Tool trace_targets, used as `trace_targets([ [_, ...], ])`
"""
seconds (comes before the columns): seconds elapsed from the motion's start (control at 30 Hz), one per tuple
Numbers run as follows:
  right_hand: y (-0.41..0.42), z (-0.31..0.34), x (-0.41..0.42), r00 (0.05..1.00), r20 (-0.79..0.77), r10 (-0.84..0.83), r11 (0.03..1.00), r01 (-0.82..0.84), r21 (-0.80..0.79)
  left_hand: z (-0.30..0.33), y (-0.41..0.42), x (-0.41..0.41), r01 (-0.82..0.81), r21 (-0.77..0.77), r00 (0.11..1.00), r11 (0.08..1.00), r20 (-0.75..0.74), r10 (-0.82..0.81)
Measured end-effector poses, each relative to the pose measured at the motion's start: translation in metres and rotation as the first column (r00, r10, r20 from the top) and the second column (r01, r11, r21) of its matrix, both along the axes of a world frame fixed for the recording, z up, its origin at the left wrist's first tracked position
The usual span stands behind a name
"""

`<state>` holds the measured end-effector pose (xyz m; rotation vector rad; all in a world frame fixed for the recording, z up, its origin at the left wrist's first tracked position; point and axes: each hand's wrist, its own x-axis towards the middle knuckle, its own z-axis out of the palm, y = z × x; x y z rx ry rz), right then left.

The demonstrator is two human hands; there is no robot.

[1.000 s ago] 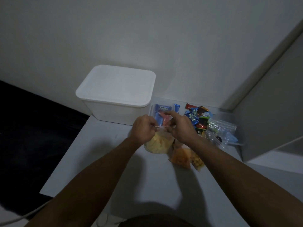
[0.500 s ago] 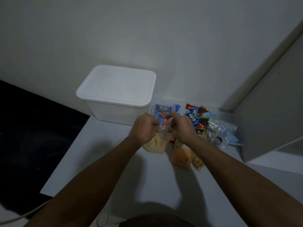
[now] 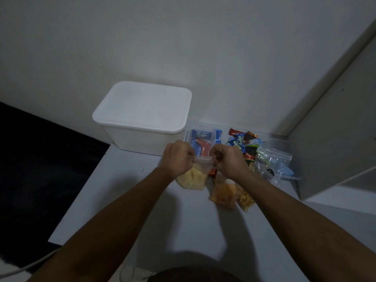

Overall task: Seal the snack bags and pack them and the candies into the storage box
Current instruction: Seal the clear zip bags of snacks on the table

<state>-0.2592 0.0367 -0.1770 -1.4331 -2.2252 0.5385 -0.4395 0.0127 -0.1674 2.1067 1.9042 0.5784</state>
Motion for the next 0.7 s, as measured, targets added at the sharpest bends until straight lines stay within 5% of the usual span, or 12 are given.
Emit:
trace_targets([
  [0.7, 0.0043, -0.0086, -0.0012, 0.987, -0.084, -0.134, 0.976, 0.116, -0.187, 0.0002, -0.0009, 0.0083, 0.029, -0.005, 0.995, 1.0, 0.1, -0.029],
])
